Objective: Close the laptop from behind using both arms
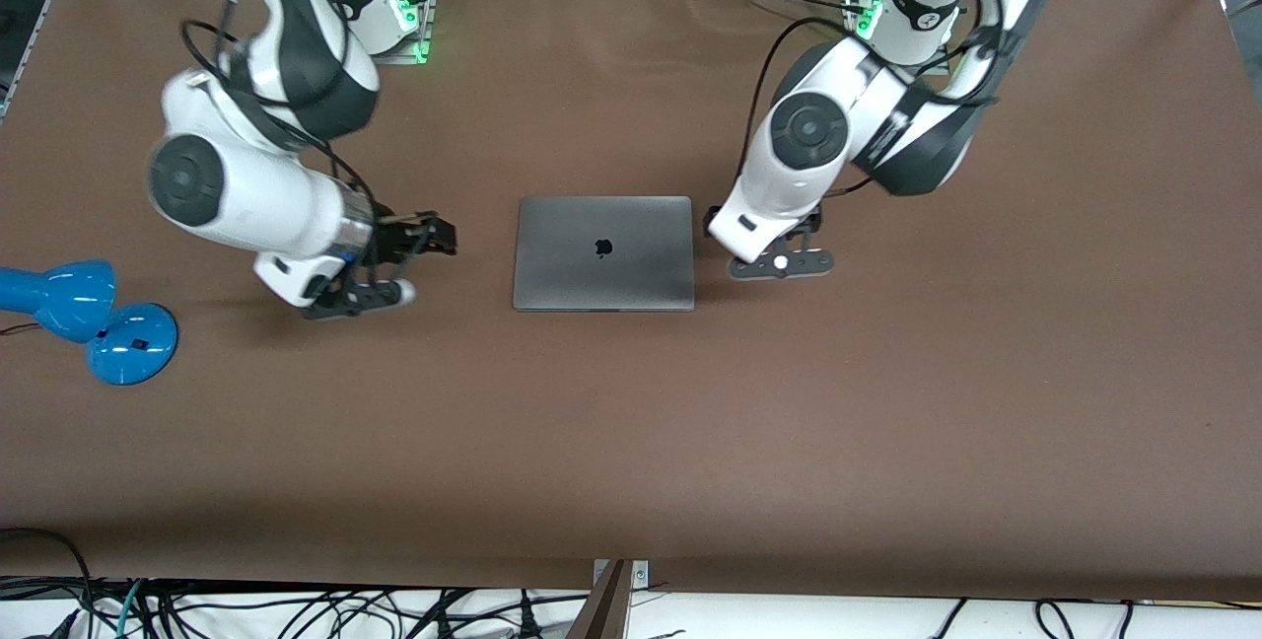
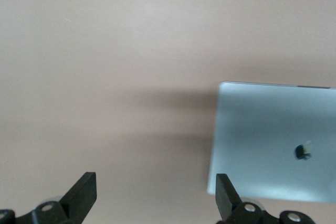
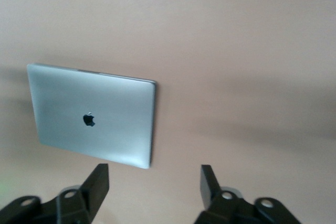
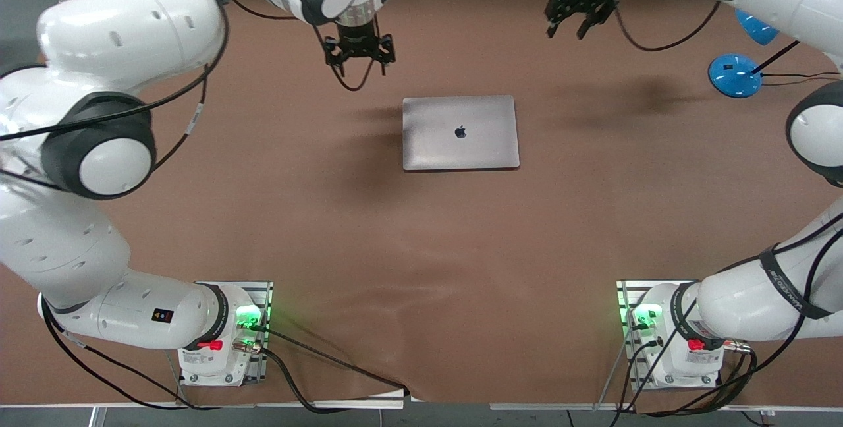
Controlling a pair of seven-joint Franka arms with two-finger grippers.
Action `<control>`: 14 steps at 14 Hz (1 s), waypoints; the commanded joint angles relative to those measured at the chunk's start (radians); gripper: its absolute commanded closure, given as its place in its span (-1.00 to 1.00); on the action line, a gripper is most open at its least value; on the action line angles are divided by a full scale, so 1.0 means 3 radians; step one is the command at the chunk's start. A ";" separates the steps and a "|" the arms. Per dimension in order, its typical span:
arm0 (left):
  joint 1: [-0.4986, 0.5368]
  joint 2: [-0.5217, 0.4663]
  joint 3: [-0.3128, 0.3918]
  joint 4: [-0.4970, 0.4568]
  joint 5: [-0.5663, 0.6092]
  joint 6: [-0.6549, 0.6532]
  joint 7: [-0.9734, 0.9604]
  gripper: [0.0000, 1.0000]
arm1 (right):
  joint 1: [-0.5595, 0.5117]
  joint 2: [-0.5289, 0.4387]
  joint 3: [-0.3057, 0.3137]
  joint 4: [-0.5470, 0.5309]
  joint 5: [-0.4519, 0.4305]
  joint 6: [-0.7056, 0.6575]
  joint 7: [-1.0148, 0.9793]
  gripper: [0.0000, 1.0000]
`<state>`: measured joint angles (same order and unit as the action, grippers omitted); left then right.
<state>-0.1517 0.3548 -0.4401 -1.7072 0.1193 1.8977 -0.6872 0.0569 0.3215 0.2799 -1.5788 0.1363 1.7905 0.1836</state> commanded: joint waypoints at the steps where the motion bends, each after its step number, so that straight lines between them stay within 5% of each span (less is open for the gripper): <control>1: 0.0259 -0.0430 -0.0041 -0.0205 -0.0004 -0.0260 0.0489 -1.00 | -0.0031 -0.0370 -0.0242 0.0031 -0.0050 -0.0266 0.0032 -0.98; 5: 0.0607 -0.0911 -0.0036 -0.0190 -0.0162 -0.0578 0.1007 -1.00 | -0.0036 -0.0657 -0.0529 0.0160 -0.0197 -0.0742 0.0022 -1.00; 8: 0.0776 -0.1156 -0.0026 -0.0169 -0.0178 -0.0711 0.1205 -1.00 | -0.0041 -0.0811 -0.0570 0.0160 -0.0591 -0.0748 -0.0064 -1.00; 11: 0.1016 -0.1330 -0.0006 -0.0159 -0.0289 -0.0798 0.1609 -1.00 | -0.0047 -0.0877 -0.0799 0.0160 -0.0644 -0.0737 -0.0294 -1.00; 14: 0.0702 -0.1484 0.0580 -0.0154 -0.0531 -0.1012 0.2059 -1.00 | -0.0052 -0.0918 -0.0943 0.0144 -0.0618 -0.0748 -0.0392 -1.00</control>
<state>0.1211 -0.0373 -0.3695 -1.7262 0.0008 1.6304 -0.1703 0.0410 0.0692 0.0114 -1.5298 -0.0443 1.5803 0.0901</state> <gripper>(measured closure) 0.000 0.000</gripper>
